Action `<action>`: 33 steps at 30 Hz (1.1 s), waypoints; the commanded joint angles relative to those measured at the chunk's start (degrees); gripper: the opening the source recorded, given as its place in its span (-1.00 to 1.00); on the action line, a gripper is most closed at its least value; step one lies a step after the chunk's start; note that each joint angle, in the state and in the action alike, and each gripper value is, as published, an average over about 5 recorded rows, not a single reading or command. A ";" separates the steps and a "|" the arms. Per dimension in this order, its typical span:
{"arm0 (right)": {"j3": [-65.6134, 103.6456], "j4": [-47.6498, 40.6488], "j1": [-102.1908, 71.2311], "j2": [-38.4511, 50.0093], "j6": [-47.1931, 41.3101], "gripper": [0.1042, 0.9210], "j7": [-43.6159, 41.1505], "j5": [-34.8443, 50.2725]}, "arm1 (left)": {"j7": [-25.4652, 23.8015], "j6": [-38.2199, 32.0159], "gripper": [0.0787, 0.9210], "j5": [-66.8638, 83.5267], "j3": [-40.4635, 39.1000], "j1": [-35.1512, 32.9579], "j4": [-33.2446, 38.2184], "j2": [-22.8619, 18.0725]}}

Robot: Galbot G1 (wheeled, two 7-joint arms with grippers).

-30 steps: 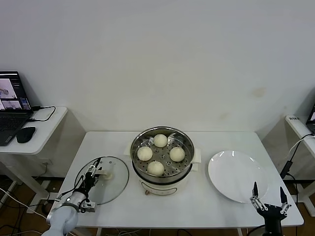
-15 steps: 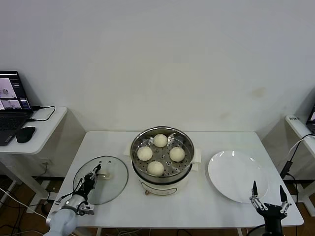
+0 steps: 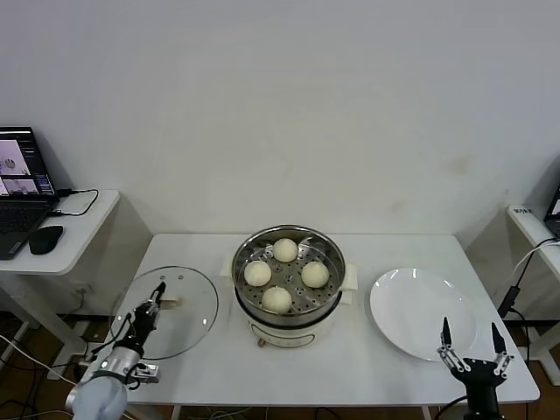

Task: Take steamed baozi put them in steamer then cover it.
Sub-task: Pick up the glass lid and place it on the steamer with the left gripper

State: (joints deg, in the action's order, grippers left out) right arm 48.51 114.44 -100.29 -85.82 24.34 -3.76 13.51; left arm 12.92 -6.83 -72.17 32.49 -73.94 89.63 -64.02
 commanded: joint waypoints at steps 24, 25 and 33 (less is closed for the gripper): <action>-9.49 -8.20 6.02 -3.68 4.20 0.76 12.25 -20.07 | -21.57 36.29 -0.85 12.78 -33.98 23.69 24.66 10.02; -9.82 -8.54 6.42 -3.90 4.20 0.76 12.90 -20.91 | -23.43 37.63 -0.85 9.67 -35.86 25.59 24.28 8.44; -10.14 -9.13 7.25 -4.17 3.55 0.76 14.57 -23.90 | -34.18 41.22 -0.85 -4.38 -42.46 31.74 21.64 -2.00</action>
State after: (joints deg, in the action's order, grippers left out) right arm 40.57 107.74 -95.12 -88.73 27.40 6.39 -3.27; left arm -8.80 25.80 -61.97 5.46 -55.53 112.86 -56.89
